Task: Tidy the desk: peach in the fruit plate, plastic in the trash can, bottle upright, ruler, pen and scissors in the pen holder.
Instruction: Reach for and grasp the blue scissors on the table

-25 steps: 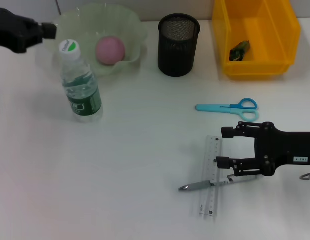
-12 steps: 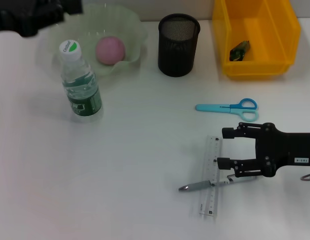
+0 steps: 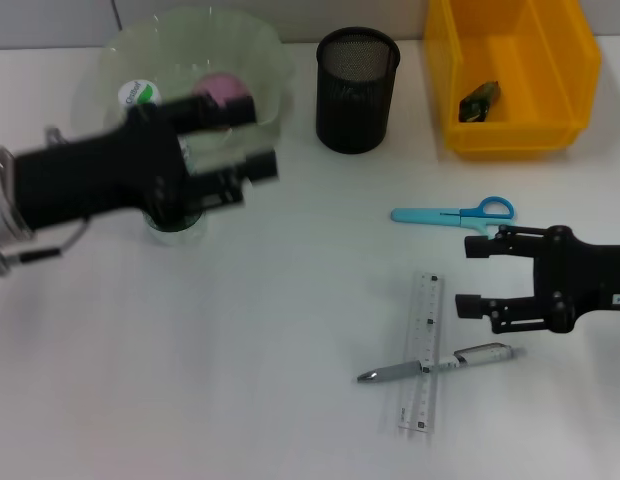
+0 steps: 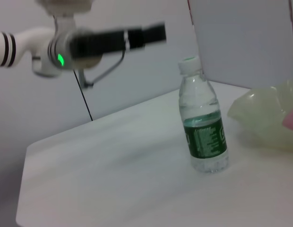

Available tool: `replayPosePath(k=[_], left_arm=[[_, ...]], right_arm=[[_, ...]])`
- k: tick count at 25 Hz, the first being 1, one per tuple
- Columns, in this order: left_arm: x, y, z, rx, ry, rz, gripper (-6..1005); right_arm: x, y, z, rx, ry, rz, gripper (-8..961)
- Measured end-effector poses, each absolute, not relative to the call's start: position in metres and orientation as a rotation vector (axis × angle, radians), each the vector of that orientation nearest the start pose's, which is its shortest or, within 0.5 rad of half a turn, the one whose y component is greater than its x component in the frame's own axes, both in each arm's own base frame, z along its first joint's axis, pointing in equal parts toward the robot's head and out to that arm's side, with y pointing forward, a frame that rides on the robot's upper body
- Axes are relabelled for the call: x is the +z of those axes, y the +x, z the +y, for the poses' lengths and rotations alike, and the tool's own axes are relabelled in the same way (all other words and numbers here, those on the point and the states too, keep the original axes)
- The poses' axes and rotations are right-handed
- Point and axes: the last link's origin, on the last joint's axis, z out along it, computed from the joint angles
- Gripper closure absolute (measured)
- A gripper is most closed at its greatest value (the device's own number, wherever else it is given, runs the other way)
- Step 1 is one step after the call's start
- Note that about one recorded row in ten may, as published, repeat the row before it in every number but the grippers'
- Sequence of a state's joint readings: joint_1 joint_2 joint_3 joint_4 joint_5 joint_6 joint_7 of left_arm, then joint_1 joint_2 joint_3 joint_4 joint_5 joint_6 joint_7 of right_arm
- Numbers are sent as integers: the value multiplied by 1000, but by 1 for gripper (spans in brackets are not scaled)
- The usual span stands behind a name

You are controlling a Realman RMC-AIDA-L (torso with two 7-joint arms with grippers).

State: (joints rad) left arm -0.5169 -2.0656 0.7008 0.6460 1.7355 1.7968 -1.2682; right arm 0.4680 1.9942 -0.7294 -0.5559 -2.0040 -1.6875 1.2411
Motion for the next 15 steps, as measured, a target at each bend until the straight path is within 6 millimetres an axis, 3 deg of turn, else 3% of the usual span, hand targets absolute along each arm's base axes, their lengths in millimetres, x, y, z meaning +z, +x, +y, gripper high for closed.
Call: replayPosePath(k=[1,2,5,8,9,12,15], left_arm=[[26,-226,316,-1144,-2696,-333,503],[11,-234,309,-1139,-2693,-310,474],[-8,-243,301,-1097,-2703,-305,385],[-13,-245,299,-1082,-2714,-304,291],[-34,-252,291,-996,-2771,-316,256],[-49,-257,288,-922,-2800,-329,152],[-62,-262,286,-865,-2810,-353,152]], right_arm=[[11,291,294,696,-2851,552,129],[13,290,294,695,-2849,552,129],[26,288,300,680,-2842,569,129],[33,286,304,663,-2839,582,129],[37,283,307,651,-2840,591,129],[56,273,321,584,-2843,663,129],[69,259,334,490,-2874,719,129]])
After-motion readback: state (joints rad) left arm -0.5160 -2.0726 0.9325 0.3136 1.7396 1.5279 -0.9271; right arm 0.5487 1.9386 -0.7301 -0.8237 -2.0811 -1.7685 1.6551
